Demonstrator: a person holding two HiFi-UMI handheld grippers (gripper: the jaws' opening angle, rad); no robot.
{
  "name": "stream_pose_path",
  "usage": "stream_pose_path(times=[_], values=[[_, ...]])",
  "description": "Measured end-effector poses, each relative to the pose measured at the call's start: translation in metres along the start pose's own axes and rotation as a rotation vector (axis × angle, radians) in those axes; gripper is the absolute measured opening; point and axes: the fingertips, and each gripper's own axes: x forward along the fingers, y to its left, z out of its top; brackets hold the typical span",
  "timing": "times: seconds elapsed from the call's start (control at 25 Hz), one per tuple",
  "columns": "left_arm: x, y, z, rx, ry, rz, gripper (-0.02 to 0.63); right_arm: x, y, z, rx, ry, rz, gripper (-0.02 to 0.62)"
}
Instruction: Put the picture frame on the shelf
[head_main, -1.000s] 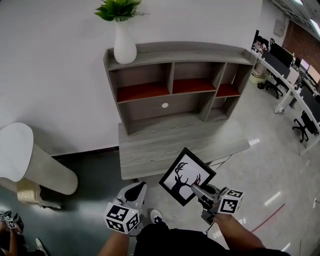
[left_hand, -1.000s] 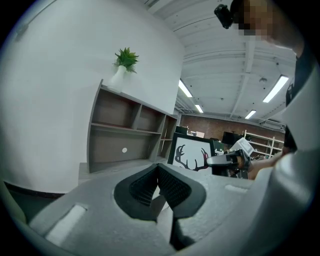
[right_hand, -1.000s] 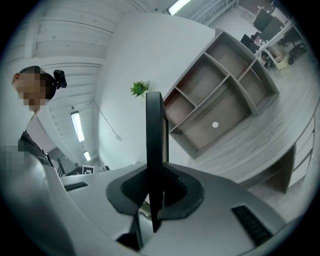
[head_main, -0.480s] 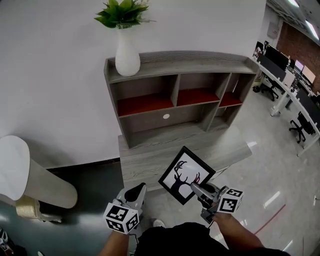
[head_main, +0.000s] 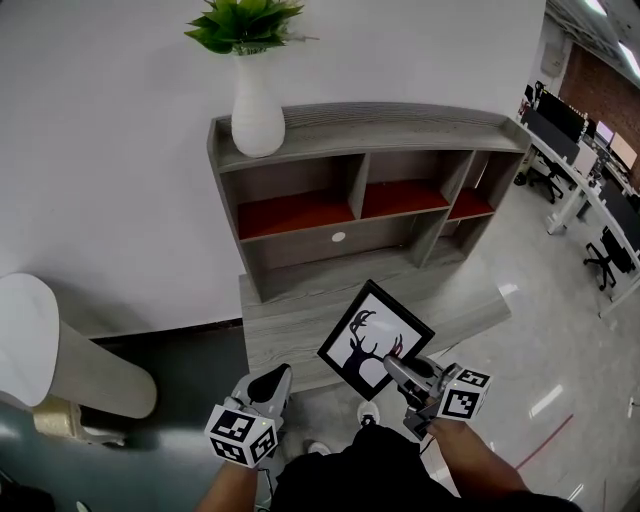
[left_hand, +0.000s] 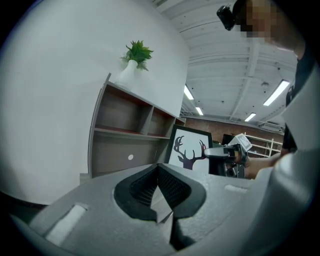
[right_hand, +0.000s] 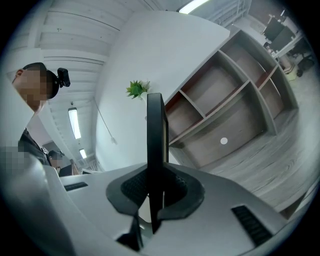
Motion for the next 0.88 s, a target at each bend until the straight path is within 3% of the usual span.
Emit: stream_pose_path(times=[0.48, 0.88], values=[[0.051, 0.024, 0.030, -0.018, -0.018, 0.134, 0.009, 0.052, -0.052, 0.065, -0.025, 0.068, 0.109, 0.051], [0.091, 0.040, 0.048, -0.035, -0.042, 0.287, 0.009, 0.097, -0.087, 0.121, -0.055, 0.117, 0.253, 0.051]])
